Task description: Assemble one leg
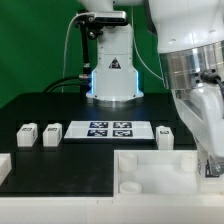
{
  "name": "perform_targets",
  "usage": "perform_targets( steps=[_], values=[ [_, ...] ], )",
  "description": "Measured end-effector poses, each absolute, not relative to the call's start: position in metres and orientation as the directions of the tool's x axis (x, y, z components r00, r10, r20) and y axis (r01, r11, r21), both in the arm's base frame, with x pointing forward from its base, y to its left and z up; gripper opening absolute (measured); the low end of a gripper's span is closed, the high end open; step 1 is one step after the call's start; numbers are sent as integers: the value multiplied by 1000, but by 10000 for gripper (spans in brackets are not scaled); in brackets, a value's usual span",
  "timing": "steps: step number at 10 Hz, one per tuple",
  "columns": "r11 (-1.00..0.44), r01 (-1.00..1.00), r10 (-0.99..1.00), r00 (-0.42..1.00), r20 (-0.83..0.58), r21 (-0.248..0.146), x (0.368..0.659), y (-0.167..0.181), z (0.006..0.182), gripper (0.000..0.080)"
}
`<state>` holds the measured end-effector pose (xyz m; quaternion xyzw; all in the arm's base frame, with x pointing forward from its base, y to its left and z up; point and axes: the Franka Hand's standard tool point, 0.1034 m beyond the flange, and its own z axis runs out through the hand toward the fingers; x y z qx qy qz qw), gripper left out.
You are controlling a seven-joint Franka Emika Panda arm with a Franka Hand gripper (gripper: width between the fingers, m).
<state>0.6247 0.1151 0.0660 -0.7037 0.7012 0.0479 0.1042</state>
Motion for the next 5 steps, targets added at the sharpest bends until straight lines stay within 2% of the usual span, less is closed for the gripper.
perform_targets(
  steps=[1,2,3,5],
  values=[
    [-170,-981,-965,185,-186,-92,621,120,65,536],
    [-403,-910,-898,414,-148,-102,616,127,64,617],
    [-549,-830,-819,558,-133,-101,611,130,62,643],
    [-675,-728,-719,686,-115,-120,612,129,61,649]
  ],
)
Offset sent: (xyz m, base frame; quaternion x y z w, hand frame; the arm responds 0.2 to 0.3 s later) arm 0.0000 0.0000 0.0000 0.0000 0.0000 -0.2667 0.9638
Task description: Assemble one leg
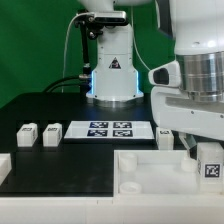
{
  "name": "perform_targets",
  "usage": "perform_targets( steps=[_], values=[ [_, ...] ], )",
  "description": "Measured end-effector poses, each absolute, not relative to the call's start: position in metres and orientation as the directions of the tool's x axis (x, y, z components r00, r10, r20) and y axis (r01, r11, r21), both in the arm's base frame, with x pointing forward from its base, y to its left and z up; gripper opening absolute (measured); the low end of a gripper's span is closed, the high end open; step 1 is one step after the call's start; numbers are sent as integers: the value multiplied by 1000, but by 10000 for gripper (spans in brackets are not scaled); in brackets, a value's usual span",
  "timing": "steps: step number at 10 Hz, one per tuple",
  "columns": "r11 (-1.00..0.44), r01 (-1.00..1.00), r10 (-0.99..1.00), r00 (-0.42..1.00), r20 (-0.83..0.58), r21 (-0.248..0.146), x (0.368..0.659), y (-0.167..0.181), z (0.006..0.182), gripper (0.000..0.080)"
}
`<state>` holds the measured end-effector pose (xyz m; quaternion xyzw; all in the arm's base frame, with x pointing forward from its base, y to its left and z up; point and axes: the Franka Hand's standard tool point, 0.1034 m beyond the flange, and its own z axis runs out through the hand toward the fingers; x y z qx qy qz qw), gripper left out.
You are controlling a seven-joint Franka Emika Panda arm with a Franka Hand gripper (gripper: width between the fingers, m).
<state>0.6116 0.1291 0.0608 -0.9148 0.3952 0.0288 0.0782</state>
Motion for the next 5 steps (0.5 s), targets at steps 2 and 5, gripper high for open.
perform_targets(
  steps=[2,5],
  values=[
    [-876,-461,-456,887,-64,-142,614,121,61,649],
    [-975,-162,-164,986,5,-152,619,105,59,649]
  ],
)
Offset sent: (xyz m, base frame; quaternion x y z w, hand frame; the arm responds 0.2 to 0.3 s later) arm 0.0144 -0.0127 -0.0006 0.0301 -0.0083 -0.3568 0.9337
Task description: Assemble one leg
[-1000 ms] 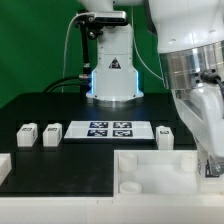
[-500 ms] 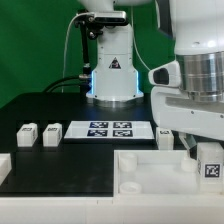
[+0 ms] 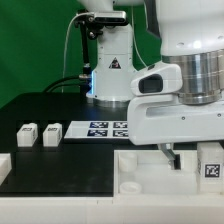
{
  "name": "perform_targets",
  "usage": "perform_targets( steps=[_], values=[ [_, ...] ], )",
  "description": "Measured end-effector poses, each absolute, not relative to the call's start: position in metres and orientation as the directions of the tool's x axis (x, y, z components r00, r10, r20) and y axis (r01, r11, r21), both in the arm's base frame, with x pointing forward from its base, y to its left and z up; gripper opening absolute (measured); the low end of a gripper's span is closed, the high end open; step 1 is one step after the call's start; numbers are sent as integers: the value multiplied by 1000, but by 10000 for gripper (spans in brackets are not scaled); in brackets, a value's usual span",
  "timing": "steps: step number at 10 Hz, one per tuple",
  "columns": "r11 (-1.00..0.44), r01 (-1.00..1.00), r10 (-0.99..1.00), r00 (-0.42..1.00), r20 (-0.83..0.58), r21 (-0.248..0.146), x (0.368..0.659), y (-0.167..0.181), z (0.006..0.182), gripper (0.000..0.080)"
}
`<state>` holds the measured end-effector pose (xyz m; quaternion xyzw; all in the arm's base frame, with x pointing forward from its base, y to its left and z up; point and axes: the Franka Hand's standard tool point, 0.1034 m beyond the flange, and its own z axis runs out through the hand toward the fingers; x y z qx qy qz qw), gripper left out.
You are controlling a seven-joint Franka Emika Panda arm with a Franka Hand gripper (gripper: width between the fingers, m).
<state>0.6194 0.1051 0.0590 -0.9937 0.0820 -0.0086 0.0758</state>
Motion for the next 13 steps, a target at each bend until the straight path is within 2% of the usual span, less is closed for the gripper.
perform_targets(
  steps=[1,2,3,4,7,10,13],
  values=[
    [-972,-178,-180,984,3,-152,619,106,59,649],
    [-967,-205,-207,978,-1,-153,619,106,59,545],
    [-967,-202,-204,979,-1,-153,619,106,59,407],
    [-934,-320,-321,947,-21,-158,619,107,59,282],
    [-780,-606,-603,794,-71,-154,622,113,58,284],
    [-415,-901,-892,431,-137,-128,623,117,58,284],
    [14,-994,-974,11,-225,-108,624,116,57,284]
  ],
)
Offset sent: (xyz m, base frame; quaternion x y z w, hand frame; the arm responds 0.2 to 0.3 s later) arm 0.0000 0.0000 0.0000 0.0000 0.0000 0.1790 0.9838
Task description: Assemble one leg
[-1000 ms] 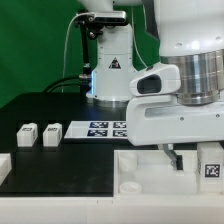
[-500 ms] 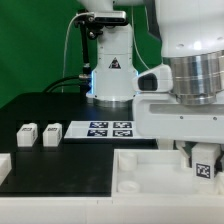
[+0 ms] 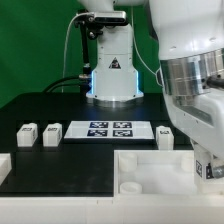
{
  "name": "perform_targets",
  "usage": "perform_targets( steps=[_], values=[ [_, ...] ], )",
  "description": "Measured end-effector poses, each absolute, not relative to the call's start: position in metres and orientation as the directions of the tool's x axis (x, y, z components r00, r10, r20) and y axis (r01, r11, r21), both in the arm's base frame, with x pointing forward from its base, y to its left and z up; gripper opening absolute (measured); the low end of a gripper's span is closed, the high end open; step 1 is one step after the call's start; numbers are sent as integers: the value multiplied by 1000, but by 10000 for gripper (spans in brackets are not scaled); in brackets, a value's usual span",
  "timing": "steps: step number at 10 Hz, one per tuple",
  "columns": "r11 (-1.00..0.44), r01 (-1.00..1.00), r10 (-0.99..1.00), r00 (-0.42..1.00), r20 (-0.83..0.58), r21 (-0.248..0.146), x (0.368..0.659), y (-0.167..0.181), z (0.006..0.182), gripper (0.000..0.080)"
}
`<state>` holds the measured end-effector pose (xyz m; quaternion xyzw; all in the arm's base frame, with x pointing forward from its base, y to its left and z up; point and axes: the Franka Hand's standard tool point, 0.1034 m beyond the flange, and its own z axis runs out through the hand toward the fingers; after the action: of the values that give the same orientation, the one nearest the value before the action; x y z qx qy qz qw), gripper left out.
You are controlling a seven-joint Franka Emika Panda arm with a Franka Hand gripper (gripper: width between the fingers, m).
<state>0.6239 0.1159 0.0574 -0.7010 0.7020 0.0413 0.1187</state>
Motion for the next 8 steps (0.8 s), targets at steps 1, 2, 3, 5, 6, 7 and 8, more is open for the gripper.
perform_targets(
  steps=[1,2,3,5,6,7,8],
  values=[
    [166,-982,-959,-138,-249,-93,624,117,57,284],
    [267,-961,-935,-241,-262,-69,624,117,56,284],
    [330,-943,-912,-305,-272,-50,624,117,56,284],
    [336,-941,-909,-311,-278,-46,624,117,56,284],
    [253,-965,-935,-227,-272,-65,623,117,56,284],
    [195,-979,-946,-173,-273,-54,618,119,55,451],
    [153,-988,-950,-138,-281,-32,615,123,57,607]
  ],
)
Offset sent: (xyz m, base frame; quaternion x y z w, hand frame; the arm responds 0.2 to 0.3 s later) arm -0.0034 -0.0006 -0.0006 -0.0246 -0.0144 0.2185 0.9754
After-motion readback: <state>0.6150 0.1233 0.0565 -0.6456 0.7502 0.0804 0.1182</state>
